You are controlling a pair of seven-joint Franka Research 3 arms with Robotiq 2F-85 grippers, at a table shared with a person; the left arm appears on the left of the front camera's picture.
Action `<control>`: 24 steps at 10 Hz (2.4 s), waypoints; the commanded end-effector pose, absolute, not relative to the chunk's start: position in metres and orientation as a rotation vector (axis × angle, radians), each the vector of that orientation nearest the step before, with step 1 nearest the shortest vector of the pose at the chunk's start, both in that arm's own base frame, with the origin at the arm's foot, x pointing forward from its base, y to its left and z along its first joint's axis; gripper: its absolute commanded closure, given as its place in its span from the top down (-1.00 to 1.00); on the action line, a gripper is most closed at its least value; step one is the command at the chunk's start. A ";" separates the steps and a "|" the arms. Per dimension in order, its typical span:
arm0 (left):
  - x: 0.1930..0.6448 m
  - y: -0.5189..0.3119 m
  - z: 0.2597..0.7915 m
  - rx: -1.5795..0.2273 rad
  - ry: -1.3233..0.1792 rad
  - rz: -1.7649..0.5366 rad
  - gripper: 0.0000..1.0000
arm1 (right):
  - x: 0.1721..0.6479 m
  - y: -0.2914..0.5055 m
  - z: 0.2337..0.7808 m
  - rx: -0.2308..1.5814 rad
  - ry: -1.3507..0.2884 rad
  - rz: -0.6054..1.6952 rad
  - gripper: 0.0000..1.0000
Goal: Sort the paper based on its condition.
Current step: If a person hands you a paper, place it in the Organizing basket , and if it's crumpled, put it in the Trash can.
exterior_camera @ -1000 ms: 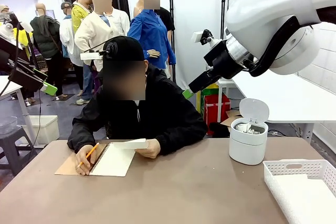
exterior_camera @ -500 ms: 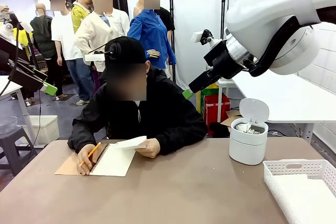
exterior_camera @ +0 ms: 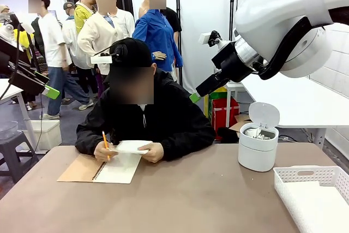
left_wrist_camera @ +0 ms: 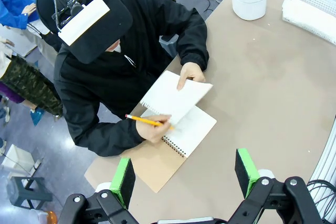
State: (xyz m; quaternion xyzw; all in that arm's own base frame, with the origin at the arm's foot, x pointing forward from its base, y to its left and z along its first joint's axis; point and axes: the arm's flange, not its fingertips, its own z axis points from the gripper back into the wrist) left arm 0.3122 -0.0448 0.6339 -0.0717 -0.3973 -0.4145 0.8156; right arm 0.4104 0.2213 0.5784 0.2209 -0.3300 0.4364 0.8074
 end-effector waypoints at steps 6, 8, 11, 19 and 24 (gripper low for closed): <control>0.312 -0.045 0.634 -0.145 -0.849 -0.874 1.00 | 0.410 0.221 0.578 0.480 -0.703 0.931 1.00; 0.312 -0.045 0.634 -0.145 -0.849 -0.874 1.00 | 0.410 0.221 0.578 0.480 -0.703 0.931 1.00; 0.312 -0.045 0.634 -0.145 -0.849 -0.874 1.00 | 0.410 0.221 0.578 0.480 -0.703 0.931 1.00; 0.312 -0.045 0.634 -0.145 -0.849 -0.874 1.00 | 0.410 0.221 0.578 0.480 -0.703 0.931 1.00; 0.312 -0.045 0.634 -0.145 -0.849 -0.874 1.00 | 0.447 0.201 0.570 0.617 -0.589 0.481 1.00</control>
